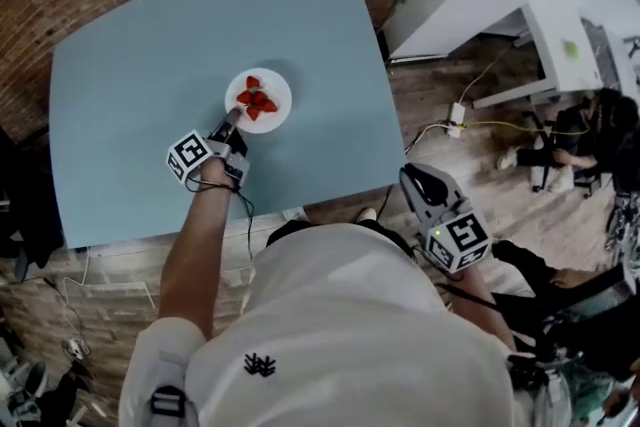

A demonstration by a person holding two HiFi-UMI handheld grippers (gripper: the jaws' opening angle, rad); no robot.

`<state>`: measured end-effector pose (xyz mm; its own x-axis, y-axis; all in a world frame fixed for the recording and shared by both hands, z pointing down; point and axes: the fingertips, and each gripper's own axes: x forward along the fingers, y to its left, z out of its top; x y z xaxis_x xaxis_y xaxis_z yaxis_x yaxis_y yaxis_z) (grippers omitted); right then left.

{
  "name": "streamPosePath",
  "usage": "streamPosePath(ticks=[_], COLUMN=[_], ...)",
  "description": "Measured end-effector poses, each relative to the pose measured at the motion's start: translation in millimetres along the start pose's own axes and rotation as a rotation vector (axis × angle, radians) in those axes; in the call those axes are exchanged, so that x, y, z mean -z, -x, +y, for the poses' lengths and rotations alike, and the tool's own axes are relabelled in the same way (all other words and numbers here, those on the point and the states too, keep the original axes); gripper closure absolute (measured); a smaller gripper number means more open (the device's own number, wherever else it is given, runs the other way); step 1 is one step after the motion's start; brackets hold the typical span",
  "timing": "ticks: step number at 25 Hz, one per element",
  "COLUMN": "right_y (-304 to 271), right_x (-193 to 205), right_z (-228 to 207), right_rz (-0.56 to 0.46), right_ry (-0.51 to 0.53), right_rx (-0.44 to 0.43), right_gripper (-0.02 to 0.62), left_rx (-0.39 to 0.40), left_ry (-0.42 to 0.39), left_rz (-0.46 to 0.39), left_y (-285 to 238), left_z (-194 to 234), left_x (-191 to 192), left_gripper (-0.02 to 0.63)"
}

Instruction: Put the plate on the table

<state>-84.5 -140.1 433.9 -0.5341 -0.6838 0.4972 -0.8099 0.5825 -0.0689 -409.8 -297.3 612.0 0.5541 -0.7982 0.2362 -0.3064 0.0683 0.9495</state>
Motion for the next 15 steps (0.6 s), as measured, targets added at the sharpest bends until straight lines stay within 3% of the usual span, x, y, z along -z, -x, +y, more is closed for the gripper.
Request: streamPosePath(ticks=[7,15], right_y=[26.9,25.2], right_x=[12.3,9.3], right_z=[-13.5,-14.6], right_rz=[0.027,0.030], right_ry=[-0.050,-0.065], right_rx=[0.114,0.138], right_gripper=[0.558,0.558], left_rx=[-0.018,-0.069], left_ry=[-0.006,-0.010], left_rz=[0.052,0.069], left_y=[-53.0,-78.1], left_z=[18.1,38.5], left_x=[-7.6,-16.1], left_gripper=[0.595,0.595])
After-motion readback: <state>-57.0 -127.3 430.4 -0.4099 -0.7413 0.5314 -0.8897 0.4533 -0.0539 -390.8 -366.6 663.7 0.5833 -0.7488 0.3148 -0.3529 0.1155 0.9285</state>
